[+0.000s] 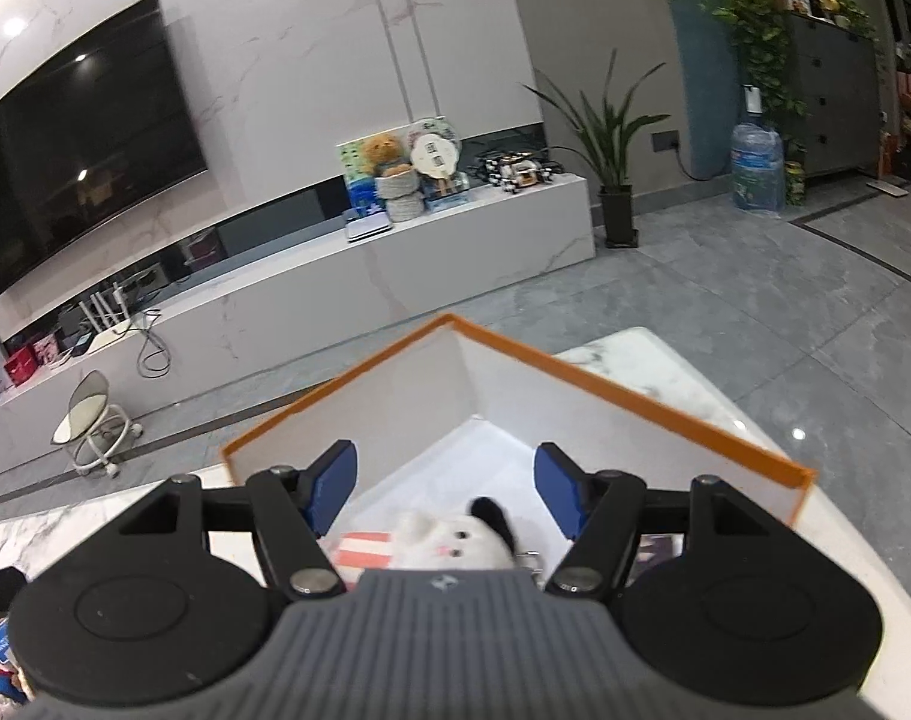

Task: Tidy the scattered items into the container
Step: 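Withdraw both tools from the orange box back over the table, then move left tool to the red panda plush while right tool reaches the pink wallet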

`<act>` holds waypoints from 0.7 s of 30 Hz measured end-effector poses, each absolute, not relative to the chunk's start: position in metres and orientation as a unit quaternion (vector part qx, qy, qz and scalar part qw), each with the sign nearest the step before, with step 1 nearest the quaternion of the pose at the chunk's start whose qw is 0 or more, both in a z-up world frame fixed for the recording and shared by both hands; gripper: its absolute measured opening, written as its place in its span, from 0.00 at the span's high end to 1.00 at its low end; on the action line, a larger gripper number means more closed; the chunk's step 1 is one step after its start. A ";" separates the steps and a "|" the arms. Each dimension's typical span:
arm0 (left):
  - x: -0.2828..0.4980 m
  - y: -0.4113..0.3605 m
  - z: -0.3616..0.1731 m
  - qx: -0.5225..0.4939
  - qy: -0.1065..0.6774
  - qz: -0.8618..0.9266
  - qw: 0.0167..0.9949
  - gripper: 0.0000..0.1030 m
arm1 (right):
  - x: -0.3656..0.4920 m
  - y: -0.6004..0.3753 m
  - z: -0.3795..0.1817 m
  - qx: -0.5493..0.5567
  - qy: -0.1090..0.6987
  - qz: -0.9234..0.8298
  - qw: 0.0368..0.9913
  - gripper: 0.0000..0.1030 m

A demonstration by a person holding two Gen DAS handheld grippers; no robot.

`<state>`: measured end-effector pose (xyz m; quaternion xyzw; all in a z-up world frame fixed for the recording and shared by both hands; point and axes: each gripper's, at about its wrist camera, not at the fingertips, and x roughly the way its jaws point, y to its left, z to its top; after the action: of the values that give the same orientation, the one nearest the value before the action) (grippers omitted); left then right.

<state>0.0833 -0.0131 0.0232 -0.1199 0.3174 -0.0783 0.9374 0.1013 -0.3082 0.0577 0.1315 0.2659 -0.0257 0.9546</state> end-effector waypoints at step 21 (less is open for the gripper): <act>0.059 0.150 -0.022 -0.154 0.335 0.033 0.929 0.26 | 0.109 -0.162 0.046 0.040 0.250 0.074 0.964 0.28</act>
<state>0.0591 0.1497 -0.0216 -0.1540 0.3348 0.0327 0.9291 0.1086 -0.1623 0.0458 0.0404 0.2502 0.0744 0.9645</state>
